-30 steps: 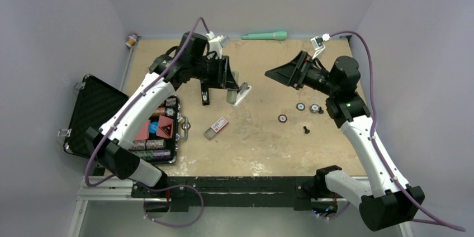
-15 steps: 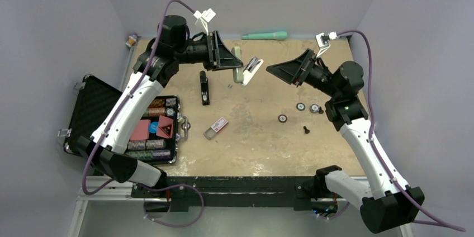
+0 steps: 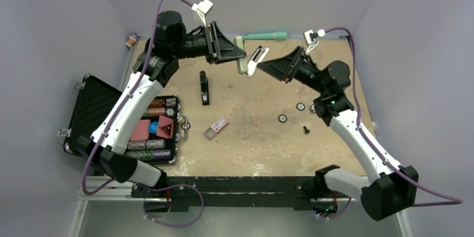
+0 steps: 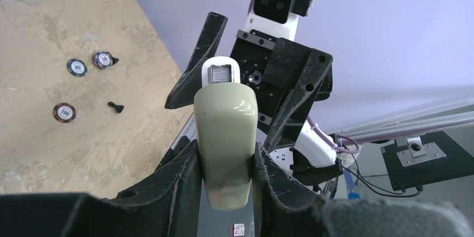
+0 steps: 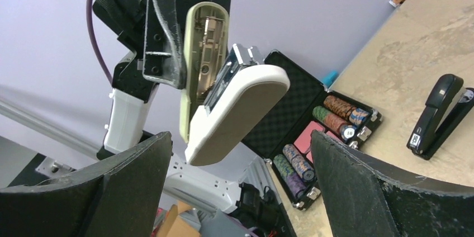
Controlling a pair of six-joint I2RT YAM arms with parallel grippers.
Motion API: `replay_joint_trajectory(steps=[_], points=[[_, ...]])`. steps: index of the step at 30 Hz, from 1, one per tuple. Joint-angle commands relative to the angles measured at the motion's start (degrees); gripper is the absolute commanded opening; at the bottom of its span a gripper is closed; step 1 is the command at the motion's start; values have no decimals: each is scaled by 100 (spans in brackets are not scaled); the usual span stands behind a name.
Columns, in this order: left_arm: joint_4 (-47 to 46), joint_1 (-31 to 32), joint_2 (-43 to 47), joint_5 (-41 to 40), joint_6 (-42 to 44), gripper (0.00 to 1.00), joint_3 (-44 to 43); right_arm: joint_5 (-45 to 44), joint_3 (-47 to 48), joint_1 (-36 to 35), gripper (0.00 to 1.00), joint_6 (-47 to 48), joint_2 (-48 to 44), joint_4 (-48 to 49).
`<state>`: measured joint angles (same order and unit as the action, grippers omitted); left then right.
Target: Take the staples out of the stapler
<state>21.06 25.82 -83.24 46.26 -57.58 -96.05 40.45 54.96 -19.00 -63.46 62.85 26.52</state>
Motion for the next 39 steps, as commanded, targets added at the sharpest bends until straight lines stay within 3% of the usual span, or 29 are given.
replay_joint_trajectory(steps=[1, 7, 12, 19, 39], points=[[-632, -42, 113, 105, -321, 0, -30, -23, 253, -53, 99, -220, 142, 883], [-586, -42, 198, 76, -308, 0, 60, 36, 333, -63, 97, -597, 429, 1651], [-682, -42, 281, 26, -330, 0, 152, 110, 458, -112, 88, -624, 588, 1770], [-969, -34, 366, 15, -394, 0, 303, 3, 394, -164, 86, -749, 614, 1987], [-1311, -34, 596, 10, -500, 0, 656, -120, 422, -298, 57, -972, 884, 2272]])
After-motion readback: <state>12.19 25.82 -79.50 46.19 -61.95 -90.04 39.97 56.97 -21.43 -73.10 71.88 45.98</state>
